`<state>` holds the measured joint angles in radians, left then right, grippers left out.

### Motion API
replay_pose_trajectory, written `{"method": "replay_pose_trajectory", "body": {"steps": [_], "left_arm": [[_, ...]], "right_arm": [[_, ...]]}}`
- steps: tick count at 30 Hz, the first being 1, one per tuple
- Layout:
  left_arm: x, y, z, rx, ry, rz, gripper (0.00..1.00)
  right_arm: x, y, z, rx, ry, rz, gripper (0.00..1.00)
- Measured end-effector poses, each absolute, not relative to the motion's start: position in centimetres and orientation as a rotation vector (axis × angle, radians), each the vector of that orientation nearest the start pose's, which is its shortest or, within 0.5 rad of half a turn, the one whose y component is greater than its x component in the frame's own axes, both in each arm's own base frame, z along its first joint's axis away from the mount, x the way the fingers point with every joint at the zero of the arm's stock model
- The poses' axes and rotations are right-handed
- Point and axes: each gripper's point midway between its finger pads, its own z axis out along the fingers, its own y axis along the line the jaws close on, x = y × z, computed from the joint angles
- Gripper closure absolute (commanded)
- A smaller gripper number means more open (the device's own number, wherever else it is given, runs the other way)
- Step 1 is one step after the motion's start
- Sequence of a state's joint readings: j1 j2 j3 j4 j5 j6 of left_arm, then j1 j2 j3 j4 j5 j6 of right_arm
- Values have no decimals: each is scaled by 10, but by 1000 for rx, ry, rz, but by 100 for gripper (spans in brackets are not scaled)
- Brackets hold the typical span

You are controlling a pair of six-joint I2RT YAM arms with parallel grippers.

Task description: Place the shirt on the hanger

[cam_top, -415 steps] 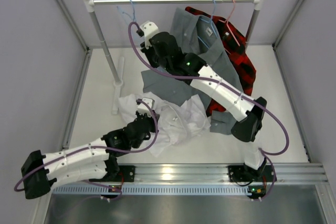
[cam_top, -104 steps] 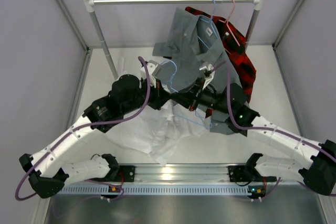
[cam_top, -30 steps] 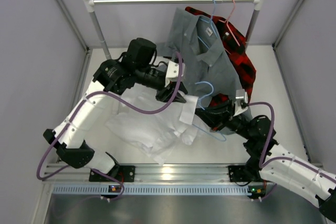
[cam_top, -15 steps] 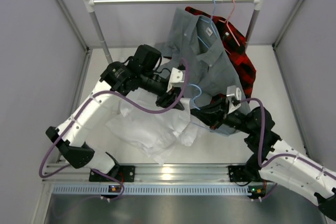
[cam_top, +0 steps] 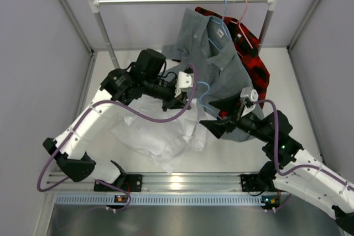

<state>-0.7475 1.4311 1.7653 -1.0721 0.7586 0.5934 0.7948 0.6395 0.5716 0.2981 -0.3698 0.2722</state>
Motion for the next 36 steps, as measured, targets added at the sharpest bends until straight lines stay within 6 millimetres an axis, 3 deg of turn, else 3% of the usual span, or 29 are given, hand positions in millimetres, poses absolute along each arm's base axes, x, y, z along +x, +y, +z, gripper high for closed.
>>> {"method": "replay_pose_trajectory", "body": {"steps": [4,7,9,12,16,18,20,24,28,36], "left_arm": [[201,-289,346,1467,1624,-762,100],[215,-272,355,1283,1683,-656,100],[218,-260,361,1154,1708,-618,100],[220,-246,367,991,1724,-603,100],[221,-237,369,851,1732,-608,100],[224,-236,367,810,1739,-610,100],[227,-236,361,785,1757,-606,100],[233,-237,343,761,1791,-589,100],[235,-238,328,758,1822,-584,100],[239,-234,327,720,1823,-563,100]], "right_arm": [[174,224,330,-448,1433,989,10],[171,201,329,-270,1502,1011,14],[166,199,326,-182,1519,1091,17],[167,217,290,-63,1629,1242,19],[173,249,203,109,1884,1367,22],[173,255,178,176,1968,1381,26],[173,263,177,211,1976,1424,30],[171,277,199,221,1901,1529,36],[176,284,202,266,1881,1542,50],[189,285,199,378,1852,1511,62]]}}
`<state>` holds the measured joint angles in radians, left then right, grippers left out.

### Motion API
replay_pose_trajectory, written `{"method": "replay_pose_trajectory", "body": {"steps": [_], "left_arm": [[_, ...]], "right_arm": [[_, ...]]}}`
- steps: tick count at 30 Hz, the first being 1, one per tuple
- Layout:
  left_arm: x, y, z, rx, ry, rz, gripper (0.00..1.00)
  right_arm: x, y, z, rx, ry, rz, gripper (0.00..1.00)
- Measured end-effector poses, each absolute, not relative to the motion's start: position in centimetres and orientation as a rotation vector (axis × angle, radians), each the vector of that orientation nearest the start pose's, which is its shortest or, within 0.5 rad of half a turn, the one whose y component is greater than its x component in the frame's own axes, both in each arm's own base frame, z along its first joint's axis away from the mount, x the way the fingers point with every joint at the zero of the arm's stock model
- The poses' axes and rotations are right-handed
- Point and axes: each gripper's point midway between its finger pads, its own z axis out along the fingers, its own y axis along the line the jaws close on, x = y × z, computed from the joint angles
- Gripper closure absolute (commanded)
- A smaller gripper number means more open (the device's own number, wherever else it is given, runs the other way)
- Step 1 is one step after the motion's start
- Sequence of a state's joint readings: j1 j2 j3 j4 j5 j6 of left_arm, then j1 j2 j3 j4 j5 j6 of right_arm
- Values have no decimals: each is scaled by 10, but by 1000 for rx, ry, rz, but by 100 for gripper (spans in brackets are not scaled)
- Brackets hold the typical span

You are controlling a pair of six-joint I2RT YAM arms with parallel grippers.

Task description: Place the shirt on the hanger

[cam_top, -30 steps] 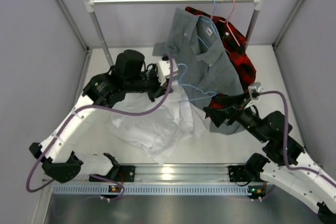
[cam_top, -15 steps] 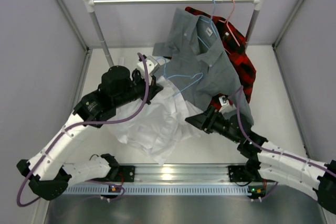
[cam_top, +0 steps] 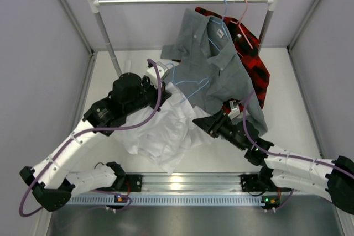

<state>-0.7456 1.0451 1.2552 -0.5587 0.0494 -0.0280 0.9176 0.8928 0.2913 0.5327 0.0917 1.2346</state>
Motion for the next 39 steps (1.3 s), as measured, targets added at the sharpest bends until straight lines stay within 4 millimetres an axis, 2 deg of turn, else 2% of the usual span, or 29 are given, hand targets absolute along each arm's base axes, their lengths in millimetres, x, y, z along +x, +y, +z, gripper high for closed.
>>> {"method": "replay_pose_trajectory", "body": {"steps": [8,11,17,22,25,31,36,39], "left_arm": [[238,-235,331,692,1815,-585,100],[234,-233,338,684,1796,-600,100],[222,-226,355,677,1738,-628,100],[207,-218,357,702,1706,-650,100],[198,-214,356,734,1681,-657,100],[185,-204,355,772,1651,-651,100],[180,-198,354,791,1640,-634,100],[180,-197,351,804,1650,-622,100]], "right_arm": [[202,292,179,433,1889,1450,89],[211,292,177,462,1882,1409,100],[237,282,191,508,1830,1330,100],[277,258,213,530,1788,1207,100],[292,243,228,522,1774,1138,100],[303,224,261,454,1756,1080,100],[306,223,289,336,1747,1056,100],[306,224,298,268,1746,1031,100]]}}
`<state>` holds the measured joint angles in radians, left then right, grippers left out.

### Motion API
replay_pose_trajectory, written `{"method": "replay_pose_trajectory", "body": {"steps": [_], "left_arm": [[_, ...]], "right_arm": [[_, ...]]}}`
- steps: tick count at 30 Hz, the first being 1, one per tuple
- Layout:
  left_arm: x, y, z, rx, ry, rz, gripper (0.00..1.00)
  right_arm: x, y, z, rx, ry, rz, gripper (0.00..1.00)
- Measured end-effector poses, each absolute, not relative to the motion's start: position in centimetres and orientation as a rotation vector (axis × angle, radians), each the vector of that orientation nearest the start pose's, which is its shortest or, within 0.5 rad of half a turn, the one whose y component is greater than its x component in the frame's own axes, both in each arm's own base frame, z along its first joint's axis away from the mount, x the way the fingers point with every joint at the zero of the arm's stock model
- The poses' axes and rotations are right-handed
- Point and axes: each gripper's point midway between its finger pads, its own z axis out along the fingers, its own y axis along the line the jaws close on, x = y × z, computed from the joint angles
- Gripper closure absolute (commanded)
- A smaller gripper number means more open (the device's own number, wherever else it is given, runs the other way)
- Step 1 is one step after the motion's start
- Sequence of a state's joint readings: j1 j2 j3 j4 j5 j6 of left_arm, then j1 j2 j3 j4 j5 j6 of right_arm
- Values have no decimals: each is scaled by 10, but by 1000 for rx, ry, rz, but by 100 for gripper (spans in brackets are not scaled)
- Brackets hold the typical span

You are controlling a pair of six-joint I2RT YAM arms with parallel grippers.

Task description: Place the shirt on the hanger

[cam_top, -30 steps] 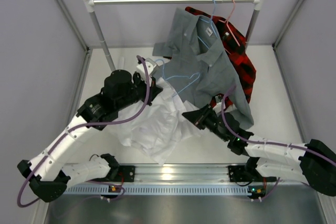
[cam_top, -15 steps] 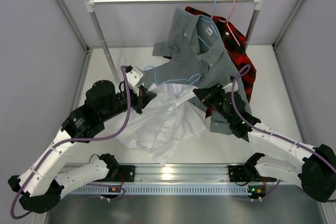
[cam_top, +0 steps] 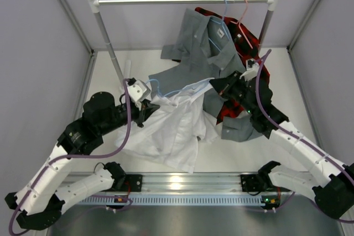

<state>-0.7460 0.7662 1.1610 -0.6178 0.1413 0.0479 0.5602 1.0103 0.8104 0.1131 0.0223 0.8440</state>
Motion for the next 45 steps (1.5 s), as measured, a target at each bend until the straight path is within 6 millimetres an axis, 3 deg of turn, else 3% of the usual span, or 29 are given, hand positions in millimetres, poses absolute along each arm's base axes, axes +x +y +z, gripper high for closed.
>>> {"method": "replay_pose_trajectory", "body": {"steps": [6,12,16,20,23,26,27,29,30,33,36,39,42,45], "left_arm": [[183,-193,329,824,1742,-575,100],[208,-184,309,721,1880,-443,100],[221,-187,322,579,1870,-461,100],[237,-198,344,443,1814,-547,100],[246,-211,347,417,1819,-656,100],[258,-220,342,417,1828,-743,100],[261,-221,342,420,1817,-760,100],[262,-221,342,443,1794,-792,100],[261,-221,342,464,1779,-807,100],[246,-225,338,569,1735,-852,100],[226,-228,333,677,1693,-895,100],[207,-237,332,796,1649,-985,100],[181,-258,329,959,1616,-1168,100],[157,-277,324,1099,1587,-1309,100]], "right_arm": [[304,224,307,152,1752,970,100],[292,237,313,35,1752,1019,100],[266,259,304,-15,1746,1130,100],[223,297,273,-97,1804,1228,100],[218,309,269,-99,1808,1241,100],[226,298,273,-49,1782,1213,79],[224,293,275,-51,1777,1205,56],[216,279,279,-77,1770,1176,38],[212,273,282,-101,1763,1155,28],[192,240,287,-215,1762,1059,15],[165,214,299,-368,1764,991,10],[141,199,331,-507,1720,967,10],[128,198,372,-620,1625,972,11],[123,216,405,-758,1551,1020,16]]}}
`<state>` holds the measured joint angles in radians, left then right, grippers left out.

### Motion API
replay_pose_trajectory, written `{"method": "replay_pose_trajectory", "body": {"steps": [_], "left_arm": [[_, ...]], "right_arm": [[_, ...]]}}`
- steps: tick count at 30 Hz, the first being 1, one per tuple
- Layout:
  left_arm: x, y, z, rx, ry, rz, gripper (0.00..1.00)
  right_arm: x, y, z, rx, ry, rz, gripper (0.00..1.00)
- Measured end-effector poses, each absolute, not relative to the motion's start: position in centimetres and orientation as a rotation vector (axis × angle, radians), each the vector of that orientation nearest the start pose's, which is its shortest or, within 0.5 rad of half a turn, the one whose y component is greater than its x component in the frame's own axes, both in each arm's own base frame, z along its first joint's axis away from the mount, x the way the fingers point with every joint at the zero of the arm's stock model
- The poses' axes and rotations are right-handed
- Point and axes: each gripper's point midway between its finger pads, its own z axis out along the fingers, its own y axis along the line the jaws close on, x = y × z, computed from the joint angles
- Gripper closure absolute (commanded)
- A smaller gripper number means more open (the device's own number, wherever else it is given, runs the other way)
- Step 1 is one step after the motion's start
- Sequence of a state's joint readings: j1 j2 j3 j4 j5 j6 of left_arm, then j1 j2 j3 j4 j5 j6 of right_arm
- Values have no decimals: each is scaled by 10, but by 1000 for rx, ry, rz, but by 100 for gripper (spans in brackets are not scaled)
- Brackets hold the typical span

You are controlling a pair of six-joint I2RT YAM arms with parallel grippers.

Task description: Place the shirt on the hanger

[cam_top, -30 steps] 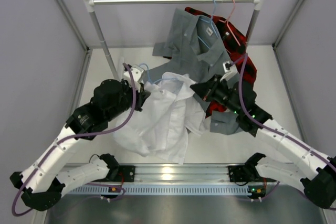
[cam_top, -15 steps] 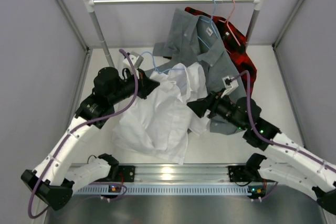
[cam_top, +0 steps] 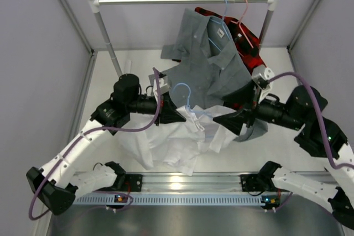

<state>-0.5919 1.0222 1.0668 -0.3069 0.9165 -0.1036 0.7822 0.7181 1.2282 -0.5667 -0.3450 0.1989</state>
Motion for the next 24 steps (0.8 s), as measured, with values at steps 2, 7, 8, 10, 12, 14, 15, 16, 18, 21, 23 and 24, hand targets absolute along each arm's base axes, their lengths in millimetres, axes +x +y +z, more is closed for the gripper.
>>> {"method": "replay_pose_trajectory", "body": {"steps": [2,7,8,10,12,14,15,16,18,21,23,24], "left_arm": [[140,-284,322,1185,1551,-1387,100],[111,-287,337,1320,1422,-1495,100],[108,-287,340,1336,1398,-1503,100],[105,-287,341,1358,1375,-1519,100],[104,-288,340,1369,1373,-1533,100],[105,-290,337,1374,1379,-1541,100],[106,-291,335,1375,1385,-1545,100],[107,-292,334,1376,1388,-1549,100],[107,-293,332,1383,1391,-1561,100],[106,-293,331,1394,1384,-1573,100],[105,-293,332,1396,1379,-1570,100],[106,-293,331,1391,1385,-1562,100]], "right_arm": [[124,236,415,-845,1532,1070,18],[125,279,408,-1012,1539,1233,23],[125,286,403,-1034,1552,1264,23],[126,297,397,-1067,1562,1313,25],[126,304,398,-1084,1552,1358,31],[124,308,402,-1091,1520,1395,32],[122,309,405,-1096,1499,1411,33],[121,310,408,-1100,1479,1424,35],[119,312,413,-1108,1445,1437,58],[120,317,418,-1113,1408,1449,100],[123,320,416,-1098,1417,1454,100],[125,321,415,-1090,1419,1452,100]]}}
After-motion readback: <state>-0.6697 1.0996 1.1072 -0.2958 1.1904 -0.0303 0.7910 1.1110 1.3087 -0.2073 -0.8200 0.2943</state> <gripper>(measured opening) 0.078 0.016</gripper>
